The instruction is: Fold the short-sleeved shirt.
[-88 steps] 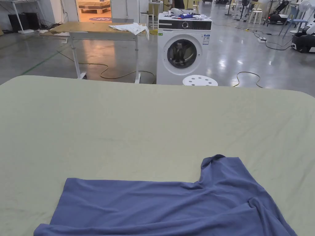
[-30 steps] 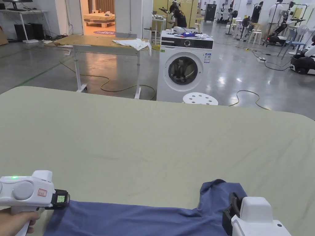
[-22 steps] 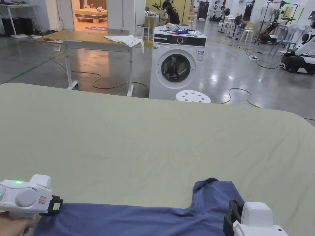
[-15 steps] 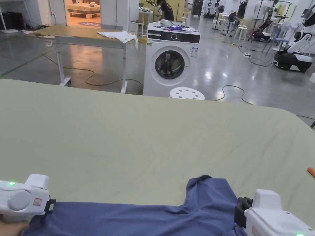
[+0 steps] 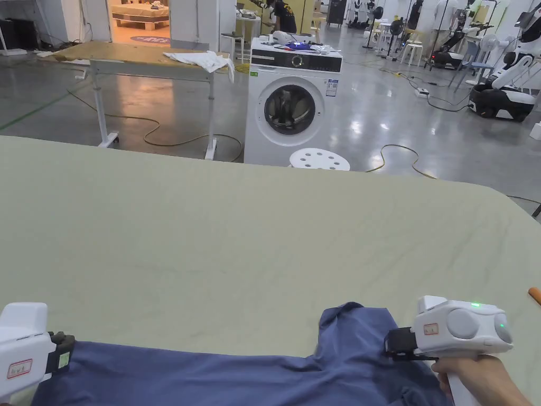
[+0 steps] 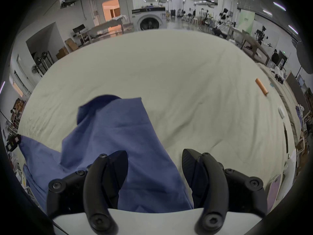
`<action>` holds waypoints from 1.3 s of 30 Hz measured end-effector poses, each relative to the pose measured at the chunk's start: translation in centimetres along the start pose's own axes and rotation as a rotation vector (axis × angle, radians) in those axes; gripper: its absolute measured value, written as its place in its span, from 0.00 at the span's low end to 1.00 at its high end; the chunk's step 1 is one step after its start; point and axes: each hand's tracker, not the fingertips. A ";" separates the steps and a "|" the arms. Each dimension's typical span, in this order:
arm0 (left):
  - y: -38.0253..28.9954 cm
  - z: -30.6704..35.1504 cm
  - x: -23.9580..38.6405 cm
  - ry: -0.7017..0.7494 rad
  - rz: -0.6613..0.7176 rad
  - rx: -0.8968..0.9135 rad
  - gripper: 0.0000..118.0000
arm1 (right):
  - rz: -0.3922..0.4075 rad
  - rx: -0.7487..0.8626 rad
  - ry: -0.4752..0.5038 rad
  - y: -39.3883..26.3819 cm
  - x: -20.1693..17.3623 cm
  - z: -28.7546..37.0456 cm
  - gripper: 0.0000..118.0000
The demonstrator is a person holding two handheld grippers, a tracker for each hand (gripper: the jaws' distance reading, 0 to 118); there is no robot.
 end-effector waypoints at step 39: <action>-8.2 13.3 -3.7 -0.123 0.073 0.080 0.00 | 0.081 0.189 0.005 -17.8 -1.3 21.6 0.01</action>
